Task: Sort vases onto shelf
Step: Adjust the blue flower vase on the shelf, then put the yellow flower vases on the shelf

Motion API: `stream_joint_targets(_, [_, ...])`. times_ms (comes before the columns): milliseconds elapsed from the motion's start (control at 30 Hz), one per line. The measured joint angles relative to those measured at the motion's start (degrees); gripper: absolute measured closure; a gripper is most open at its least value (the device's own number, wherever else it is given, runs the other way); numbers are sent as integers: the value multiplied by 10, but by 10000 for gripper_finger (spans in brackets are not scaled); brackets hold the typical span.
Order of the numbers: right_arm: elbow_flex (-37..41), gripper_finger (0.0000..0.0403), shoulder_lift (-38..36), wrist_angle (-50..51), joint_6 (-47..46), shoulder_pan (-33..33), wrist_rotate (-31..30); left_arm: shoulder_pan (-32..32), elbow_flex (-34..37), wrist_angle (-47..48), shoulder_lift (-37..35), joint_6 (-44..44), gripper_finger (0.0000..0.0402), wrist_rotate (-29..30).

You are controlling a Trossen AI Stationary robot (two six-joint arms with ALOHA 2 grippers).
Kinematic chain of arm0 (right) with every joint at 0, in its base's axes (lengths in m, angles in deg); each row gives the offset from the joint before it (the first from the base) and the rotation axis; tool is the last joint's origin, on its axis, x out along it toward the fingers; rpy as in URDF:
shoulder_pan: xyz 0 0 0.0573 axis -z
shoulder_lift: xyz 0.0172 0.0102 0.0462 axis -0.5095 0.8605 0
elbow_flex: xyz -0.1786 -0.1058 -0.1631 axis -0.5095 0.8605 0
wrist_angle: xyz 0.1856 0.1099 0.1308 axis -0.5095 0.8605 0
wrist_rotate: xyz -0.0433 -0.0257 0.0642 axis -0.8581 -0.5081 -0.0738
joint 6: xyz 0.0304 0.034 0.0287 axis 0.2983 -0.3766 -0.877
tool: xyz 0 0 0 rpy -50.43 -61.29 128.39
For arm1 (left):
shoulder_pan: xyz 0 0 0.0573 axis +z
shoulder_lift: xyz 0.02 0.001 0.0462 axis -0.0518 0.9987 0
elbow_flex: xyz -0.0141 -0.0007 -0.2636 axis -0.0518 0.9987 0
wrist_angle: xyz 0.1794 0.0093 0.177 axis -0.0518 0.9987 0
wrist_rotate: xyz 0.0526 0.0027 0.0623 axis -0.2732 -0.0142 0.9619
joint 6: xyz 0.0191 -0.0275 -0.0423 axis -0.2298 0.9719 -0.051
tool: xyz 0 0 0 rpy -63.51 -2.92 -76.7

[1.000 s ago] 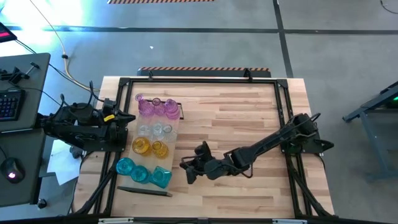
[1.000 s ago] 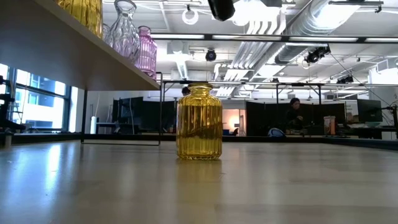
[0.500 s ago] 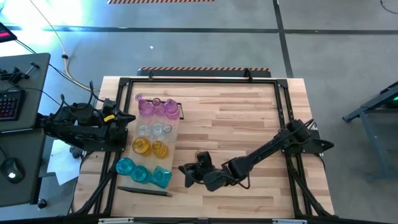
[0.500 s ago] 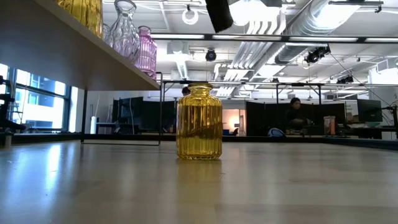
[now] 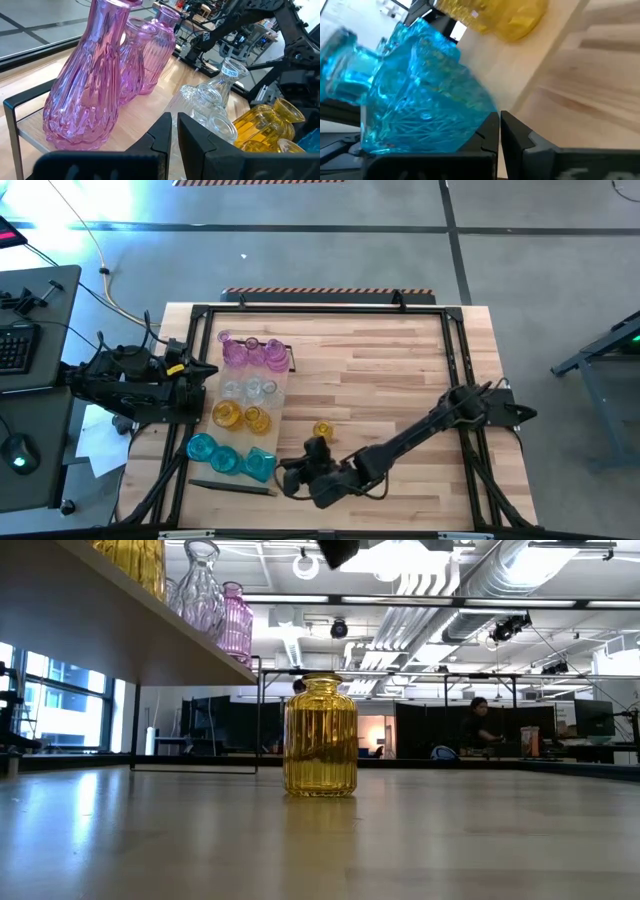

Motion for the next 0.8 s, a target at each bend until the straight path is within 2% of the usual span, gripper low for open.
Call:
stream_joint_targets(333, [-103, 403, 69, 3, 24, 2, 26, 0, 0, 0, 0, 0, 380, 0])
stream_joint_targets(533, [-120, 403, 72, 67, 19, 3, 23, 0, 0, 0, 0, 0, 380, 0])
stream_joint_targets(800, [-128, 403, 72, 71, 34, 11, 25, 0, 0, 0, 0, 0, 380, -4])
